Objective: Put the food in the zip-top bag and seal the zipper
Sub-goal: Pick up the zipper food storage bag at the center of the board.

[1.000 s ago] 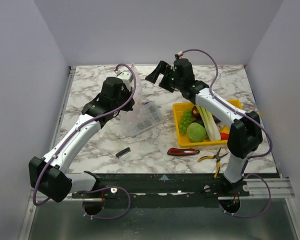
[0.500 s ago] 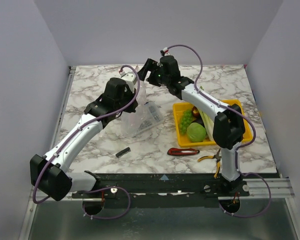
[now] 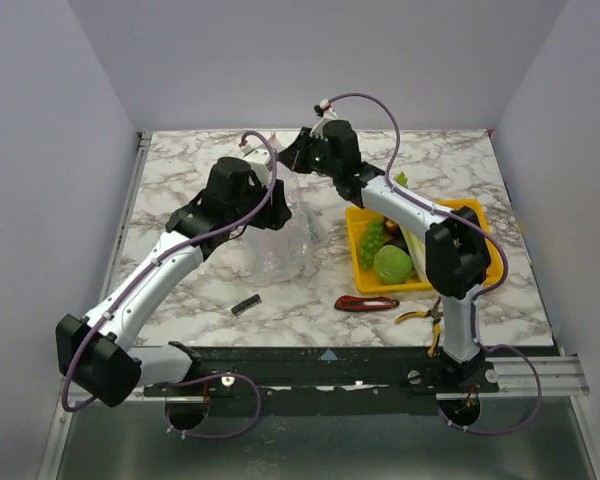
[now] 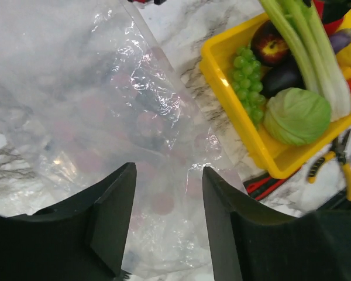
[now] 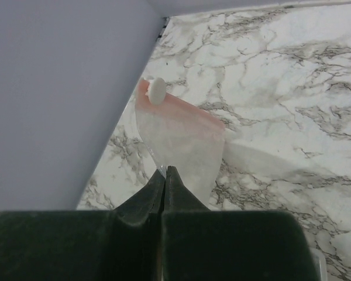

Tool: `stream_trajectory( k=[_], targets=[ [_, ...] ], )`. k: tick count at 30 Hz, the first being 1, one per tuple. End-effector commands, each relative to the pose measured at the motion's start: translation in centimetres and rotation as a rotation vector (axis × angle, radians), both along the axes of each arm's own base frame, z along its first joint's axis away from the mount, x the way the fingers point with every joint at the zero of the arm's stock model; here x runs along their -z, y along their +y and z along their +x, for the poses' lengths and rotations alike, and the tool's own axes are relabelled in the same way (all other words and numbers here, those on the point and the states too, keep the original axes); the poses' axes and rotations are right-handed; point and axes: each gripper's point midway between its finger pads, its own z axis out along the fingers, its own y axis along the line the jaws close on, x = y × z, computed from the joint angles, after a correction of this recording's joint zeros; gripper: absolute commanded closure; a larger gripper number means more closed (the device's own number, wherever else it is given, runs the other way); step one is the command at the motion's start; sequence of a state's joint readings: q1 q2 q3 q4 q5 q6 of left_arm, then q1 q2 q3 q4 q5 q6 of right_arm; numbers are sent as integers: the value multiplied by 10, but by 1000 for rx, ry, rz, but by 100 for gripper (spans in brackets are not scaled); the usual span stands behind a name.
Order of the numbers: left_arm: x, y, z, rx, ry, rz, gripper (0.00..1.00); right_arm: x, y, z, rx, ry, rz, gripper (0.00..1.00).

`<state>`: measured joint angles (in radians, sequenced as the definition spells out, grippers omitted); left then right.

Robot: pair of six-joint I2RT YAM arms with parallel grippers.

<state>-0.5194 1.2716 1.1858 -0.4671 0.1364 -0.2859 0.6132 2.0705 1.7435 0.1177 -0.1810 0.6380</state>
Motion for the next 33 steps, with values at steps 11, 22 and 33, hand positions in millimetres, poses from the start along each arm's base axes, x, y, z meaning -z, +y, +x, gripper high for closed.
stream_trajectory(
  k=[11, 22, 33],
  targets=[
    [-110, 24, -72, -83, 285, -676, 42, -132, -43, -104, -198, -585, 64, 99],
    [-162, 22, -61, -201, 596, -1070, 43, -138, -67, -171, -343, -881, 1, 99],
    [-107, 34, -53, -538, 876, -1150, 39, -142, -79, -194, -367, -967, -24, 99]
  ],
)
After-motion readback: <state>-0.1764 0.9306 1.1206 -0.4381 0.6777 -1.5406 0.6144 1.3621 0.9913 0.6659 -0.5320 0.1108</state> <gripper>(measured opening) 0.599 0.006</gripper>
